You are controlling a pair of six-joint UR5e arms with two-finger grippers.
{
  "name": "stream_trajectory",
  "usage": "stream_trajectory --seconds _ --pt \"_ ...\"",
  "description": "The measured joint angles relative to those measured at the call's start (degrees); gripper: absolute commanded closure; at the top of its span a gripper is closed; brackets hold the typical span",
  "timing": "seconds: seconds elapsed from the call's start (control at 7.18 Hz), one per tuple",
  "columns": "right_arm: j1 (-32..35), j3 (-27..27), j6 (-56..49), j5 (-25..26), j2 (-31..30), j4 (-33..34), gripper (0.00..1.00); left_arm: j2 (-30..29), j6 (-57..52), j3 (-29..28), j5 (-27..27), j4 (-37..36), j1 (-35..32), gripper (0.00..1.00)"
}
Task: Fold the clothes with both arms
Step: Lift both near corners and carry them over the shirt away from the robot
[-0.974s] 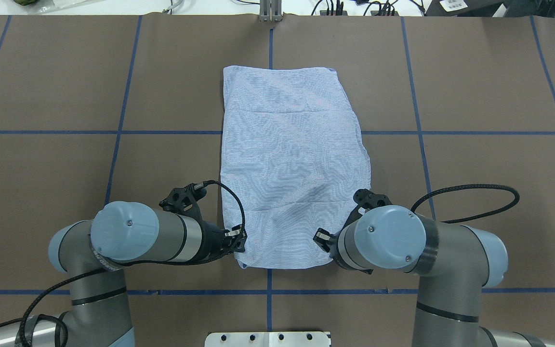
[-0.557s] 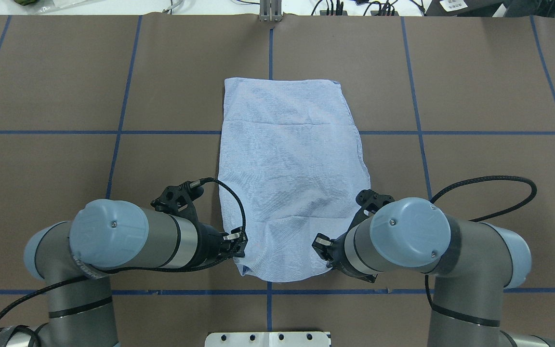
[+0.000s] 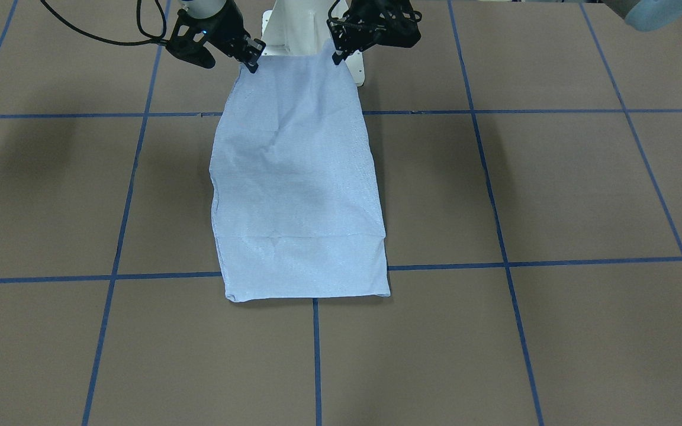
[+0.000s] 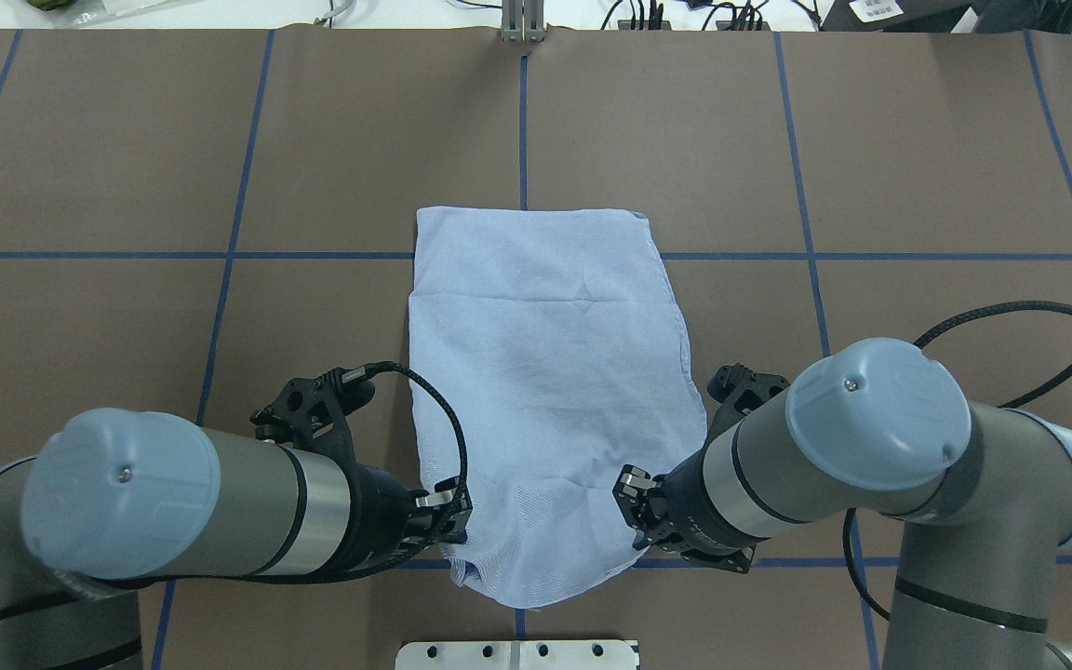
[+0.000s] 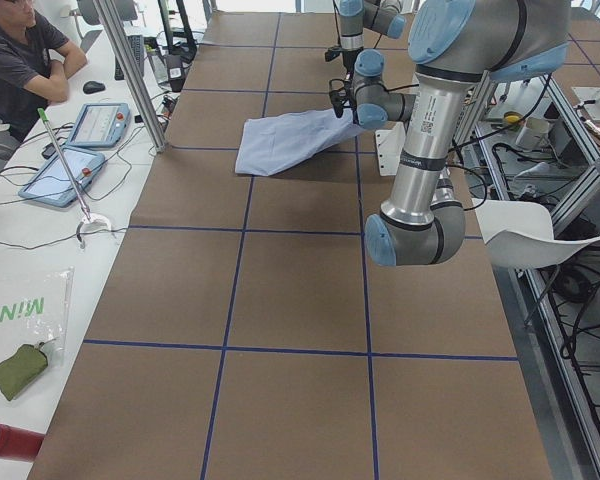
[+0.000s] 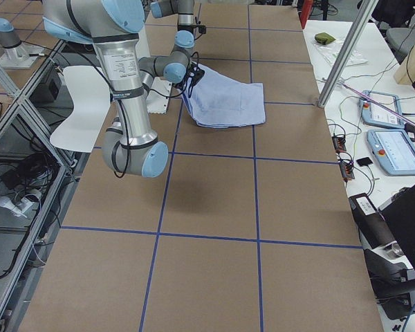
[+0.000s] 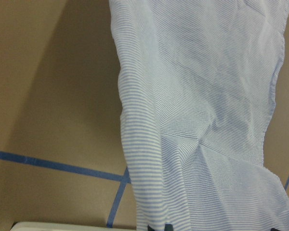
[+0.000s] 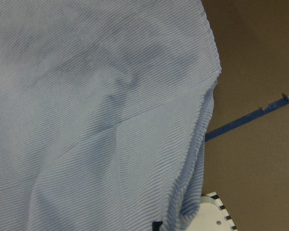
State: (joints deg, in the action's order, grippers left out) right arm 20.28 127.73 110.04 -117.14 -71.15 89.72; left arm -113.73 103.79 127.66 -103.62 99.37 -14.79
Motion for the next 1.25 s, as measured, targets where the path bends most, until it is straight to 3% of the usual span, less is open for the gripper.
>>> stream_trajectory --seconds 0.28,0.56,1.25 --pt "1.6 2.7 0.0 -4.2 -0.8 0.6 1.0 0.0 0.0 4.2 -0.1 -5.3 1.4 1.0" --pt "3.9 0.7 -1.8 -5.1 -0.1 0.8 1.0 0.1 0.0 4.6 -0.1 -6.7 1.2 1.0" --pt "10.6 -8.4 -8.7 -3.4 5.2 0.8 1.0 -1.0 -7.5 -2.4 -0.3 -4.7 -6.4 1.0"
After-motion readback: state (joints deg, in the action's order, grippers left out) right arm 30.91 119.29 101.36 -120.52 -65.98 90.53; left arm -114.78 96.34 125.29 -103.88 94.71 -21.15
